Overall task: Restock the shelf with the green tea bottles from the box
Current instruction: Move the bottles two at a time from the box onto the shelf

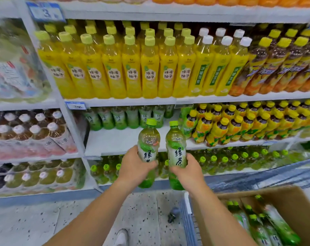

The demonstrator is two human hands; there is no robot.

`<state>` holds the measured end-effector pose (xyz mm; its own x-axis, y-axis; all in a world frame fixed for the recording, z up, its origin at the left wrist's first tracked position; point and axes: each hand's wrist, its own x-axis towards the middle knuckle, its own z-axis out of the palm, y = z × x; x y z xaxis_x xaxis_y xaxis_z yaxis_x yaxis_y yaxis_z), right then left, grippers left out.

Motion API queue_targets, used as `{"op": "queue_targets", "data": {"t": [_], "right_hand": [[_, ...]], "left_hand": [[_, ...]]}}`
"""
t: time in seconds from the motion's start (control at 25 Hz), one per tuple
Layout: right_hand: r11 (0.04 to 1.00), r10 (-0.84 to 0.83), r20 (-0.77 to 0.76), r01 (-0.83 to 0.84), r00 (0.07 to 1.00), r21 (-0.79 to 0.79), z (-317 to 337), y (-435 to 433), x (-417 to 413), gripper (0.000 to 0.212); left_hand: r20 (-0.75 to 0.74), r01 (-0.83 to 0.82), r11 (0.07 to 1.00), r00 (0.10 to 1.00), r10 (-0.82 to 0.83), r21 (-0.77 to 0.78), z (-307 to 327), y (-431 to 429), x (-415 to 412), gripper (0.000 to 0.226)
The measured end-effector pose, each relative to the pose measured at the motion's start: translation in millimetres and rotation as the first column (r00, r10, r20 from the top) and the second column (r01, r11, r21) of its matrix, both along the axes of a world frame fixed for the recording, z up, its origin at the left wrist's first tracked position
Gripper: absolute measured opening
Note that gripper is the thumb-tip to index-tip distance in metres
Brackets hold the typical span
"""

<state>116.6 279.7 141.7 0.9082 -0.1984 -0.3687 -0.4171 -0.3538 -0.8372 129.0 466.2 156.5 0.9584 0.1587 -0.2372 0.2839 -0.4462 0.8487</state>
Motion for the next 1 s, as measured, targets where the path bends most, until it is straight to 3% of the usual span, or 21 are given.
{"op": "queue_targets", "data": {"t": [0.28,0.52,0.64,1.0], "right_hand": [[0.993,-0.120,0.102,0.122,0.988,-0.009,-71,25,85,0.034],[0.984,-0.148,0.268,0.169,0.952,-0.056,-126,19,152,0.043],[0.981,-0.162,0.378,0.190,0.911,-0.037,-149,12,174,0.053],[0.994,-0.081,0.515,0.110,0.853,-0.027,-208,17,198,0.052]], "left_hand": [[0.075,0.096,0.994,0.992,-0.099,0.051,-71,33,110,0.045],[0.282,0.112,0.989,0.950,-0.135,0.094,-126,22,179,0.043],[0.343,0.122,0.986,0.927,-0.154,0.113,-148,17,198,0.046],[0.439,0.101,0.995,0.895,-0.083,-0.020,-201,6,208,0.052]]}}
